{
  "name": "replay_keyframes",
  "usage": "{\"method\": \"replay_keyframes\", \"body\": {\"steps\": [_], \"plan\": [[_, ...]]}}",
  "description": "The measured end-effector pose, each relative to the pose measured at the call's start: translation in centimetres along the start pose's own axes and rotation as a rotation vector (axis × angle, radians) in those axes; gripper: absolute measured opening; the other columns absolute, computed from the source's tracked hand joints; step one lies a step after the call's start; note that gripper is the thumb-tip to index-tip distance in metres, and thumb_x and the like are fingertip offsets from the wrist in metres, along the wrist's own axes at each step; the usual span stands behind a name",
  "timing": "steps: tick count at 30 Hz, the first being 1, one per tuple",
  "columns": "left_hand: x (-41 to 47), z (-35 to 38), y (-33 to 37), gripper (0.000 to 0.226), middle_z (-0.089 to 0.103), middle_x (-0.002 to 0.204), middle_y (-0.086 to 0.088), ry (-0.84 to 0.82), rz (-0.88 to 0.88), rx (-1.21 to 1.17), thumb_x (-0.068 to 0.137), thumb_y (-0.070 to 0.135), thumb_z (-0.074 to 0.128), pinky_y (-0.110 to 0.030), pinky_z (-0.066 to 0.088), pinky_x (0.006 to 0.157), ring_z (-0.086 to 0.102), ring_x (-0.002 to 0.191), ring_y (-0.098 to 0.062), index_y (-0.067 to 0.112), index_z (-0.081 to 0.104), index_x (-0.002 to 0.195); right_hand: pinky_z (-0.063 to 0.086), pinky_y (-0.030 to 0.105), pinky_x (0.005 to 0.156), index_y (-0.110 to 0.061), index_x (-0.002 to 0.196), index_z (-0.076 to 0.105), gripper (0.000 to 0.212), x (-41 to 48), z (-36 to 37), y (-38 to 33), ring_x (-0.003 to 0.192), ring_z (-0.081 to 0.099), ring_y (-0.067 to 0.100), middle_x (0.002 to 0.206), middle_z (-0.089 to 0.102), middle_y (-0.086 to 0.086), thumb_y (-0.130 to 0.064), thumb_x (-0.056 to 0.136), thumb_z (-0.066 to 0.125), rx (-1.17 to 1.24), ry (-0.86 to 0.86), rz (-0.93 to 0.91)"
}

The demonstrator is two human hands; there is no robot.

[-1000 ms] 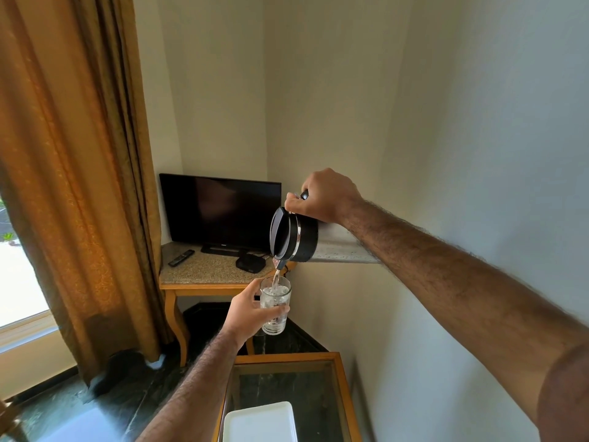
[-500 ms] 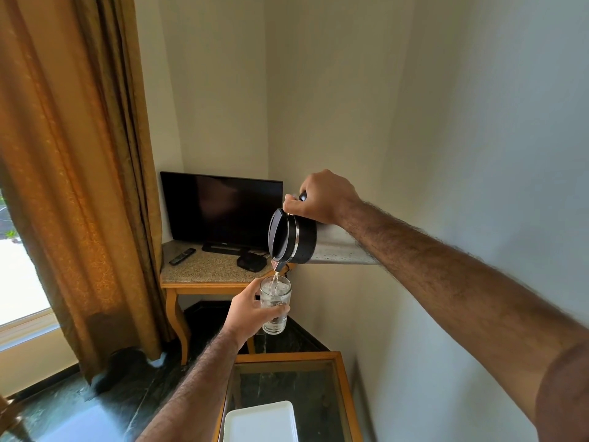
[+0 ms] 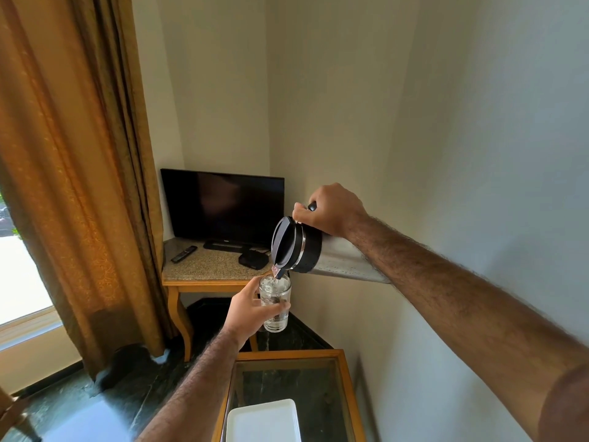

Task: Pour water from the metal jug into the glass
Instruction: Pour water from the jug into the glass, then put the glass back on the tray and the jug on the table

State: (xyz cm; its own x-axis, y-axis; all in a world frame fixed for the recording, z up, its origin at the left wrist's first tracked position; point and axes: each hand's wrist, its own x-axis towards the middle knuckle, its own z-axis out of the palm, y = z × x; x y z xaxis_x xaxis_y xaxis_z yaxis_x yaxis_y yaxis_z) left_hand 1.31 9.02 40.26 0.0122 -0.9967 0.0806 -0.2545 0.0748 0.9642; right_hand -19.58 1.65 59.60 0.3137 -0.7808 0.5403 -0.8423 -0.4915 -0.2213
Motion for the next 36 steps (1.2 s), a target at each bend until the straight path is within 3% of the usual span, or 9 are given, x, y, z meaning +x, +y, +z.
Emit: {"method": "replay_keyframes", "body": {"steps": [6, 12, 17, 20, 25, 31, 36], "plan": [[0.8, 0.3, -0.3, 0.058, 0.075, 0.099, 0.033, 0.000, -0.008, -0.012, 0.071, 0.022, 0.094, -0.024, 0.054, 0.076, 0.076, 0.090, 0.003, 0.049, 0.060, 0.109, 0.023, 0.024, 0.045, -0.016, 0.046, 0.031, 0.059, -0.9, 1.7, 1.5, 0.039, 0.023, 0.014, 0.040, 0.026, -0.007, -0.062, 0.076, 0.052, 0.076, 0.031, 0.037], [1.4, 0.5, -1.1, 0.066, 0.079, 0.105, 0.016, 0.026, -0.009, -0.002, 0.070, 0.021, 0.095, -0.031, 0.056, 0.082, 0.077, 0.092, -0.003, 0.031, 0.064, 0.127, 0.023, 0.029, 0.045, -0.020, 0.044, 0.031, 0.057, -1.9, 3.0, 4.1, 0.038, 0.022, 0.011, 0.034, 0.026, -0.010, -0.064, 0.075, 0.050, 0.326, 0.072, 0.234], [2.1, 0.8, -1.9, 0.055, 0.078, 0.102, 0.020, 0.036, -0.010, 0.056, 0.071, 0.025, 0.094, -0.022, 0.051, 0.077, 0.070, 0.090, 0.014, 0.041, 0.064, 0.114, 0.033, 0.033, 0.054, -0.020, 0.046, 0.043, 0.055, -4.2, 4.9, 6.3, 0.044, 0.037, 0.014, 0.044, 0.040, -0.009, -0.064, 0.076, 0.056, 0.602, 0.090, 0.510], [2.2, 1.0, -2.5, 0.057, 0.074, 0.107, 0.017, 0.060, -0.012, 0.107, 0.070, 0.029, 0.094, -0.014, 0.045, 0.074, 0.064, 0.091, 0.021, 0.039, 0.063, 0.117, 0.031, 0.030, 0.050, -0.023, 0.046, 0.047, 0.051, -6.3, 6.1, 7.1, 0.040, 0.034, 0.013, 0.044, 0.040, -0.007, -0.062, 0.074, 0.065, 0.842, 0.030, 0.628], [3.0, 1.6, -4.6, 0.069, 0.073, 0.114, 0.011, 0.092, -0.035, 0.144, 0.070, 0.031, 0.095, -0.016, 0.048, 0.079, 0.066, 0.103, 0.000, 0.026, 0.064, 0.131, 0.032, 0.020, 0.048, -0.026, 0.054, 0.053, 0.047, -10.0, 8.8, 8.3, 0.045, 0.035, 0.008, 0.051, 0.043, -0.005, -0.061, 0.078, 0.071, 1.059, -0.047, 0.716], [3.8, 3.3, -8.9, 0.071, 0.073, 0.115, 0.010, 0.101, -0.083, 0.164, 0.067, 0.030, 0.096, -0.024, 0.054, 0.087, 0.067, 0.108, -0.007, 0.025, 0.064, 0.130, 0.036, 0.017, 0.043, -0.027, 0.057, 0.050, 0.046, -13.7, 13.2, 9.2, 0.046, 0.037, 0.009, 0.056, 0.043, -0.004, -0.056, 0.070, 0.083, 1.218, 0.023, 0.831], [4.6, 5.1, -13.1, 0.072, 0.073, 0.117, 0.008, 0.106, -0.117, 0.200, 0.066, 0.033, 0.097, -0.027, 0.059, 0.088, 0.069, 0.109, -0.012, 0.027, 0.063, 0.130, 0.030, 0.024, 0.047, -0.023, 0.059, 0.048, 0.046, -17.0, 18.1, 10.5, 0.051, 0.035, 0.014, 0.057, 0.041, -0.001, -0.049, 0.073, 0.082, 1.260, 0.073, 0.848]]}}
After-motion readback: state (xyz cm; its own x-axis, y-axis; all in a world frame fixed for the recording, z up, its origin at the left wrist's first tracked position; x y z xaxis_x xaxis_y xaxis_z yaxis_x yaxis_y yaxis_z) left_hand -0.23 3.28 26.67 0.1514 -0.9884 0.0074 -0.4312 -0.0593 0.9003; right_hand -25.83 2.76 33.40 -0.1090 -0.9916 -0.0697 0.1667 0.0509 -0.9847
